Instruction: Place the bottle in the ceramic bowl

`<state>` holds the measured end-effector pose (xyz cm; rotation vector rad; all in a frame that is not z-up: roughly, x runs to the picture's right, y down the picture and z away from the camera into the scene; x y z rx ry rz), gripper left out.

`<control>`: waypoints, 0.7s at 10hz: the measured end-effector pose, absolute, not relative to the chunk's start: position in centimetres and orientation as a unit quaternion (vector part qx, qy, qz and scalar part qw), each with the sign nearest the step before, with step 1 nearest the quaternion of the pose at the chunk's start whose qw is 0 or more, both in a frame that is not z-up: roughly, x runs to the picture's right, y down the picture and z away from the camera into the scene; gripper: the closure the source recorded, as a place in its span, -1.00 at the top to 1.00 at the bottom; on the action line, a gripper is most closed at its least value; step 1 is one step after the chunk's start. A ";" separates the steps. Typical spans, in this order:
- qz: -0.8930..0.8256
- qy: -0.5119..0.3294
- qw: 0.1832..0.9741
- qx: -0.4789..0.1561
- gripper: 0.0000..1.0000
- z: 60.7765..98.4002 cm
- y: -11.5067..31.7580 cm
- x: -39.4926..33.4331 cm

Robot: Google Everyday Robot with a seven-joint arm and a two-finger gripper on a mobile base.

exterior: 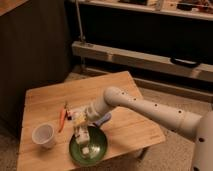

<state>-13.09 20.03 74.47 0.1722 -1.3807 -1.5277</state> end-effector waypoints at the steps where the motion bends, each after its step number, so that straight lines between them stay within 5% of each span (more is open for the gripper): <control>1: -0.640 -0.583 0.494 0.077 -0.63 74.0 20.5 -12.7; 7: -0.666 -0.593 0.440 0.100 0.57 70.9 19.9 -10.9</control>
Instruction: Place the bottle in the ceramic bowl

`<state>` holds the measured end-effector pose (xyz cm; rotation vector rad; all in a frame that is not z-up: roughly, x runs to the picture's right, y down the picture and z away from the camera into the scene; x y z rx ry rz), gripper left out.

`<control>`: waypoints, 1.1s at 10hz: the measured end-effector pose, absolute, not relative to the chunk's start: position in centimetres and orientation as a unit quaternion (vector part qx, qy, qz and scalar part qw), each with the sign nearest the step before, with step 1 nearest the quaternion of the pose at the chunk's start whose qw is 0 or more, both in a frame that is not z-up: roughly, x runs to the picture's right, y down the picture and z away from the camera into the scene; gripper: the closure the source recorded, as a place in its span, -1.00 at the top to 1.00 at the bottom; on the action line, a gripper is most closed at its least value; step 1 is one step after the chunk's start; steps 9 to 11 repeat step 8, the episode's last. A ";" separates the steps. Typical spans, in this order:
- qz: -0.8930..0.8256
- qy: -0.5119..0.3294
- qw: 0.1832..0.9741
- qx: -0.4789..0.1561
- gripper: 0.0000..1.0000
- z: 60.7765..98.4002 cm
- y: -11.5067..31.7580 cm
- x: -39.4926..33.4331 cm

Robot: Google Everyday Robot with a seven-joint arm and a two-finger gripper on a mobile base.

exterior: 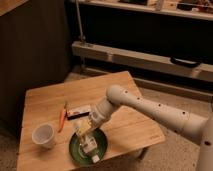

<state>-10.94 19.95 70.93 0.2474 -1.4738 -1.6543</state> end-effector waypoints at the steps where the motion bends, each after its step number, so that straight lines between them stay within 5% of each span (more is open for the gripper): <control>1: -0.667 -0.596 0.435 0.099 0.60 71.2 19.8 -11.5; 11: -0.669 -0.602 0.426 0.090 0.60 71.2 19.4 -11.2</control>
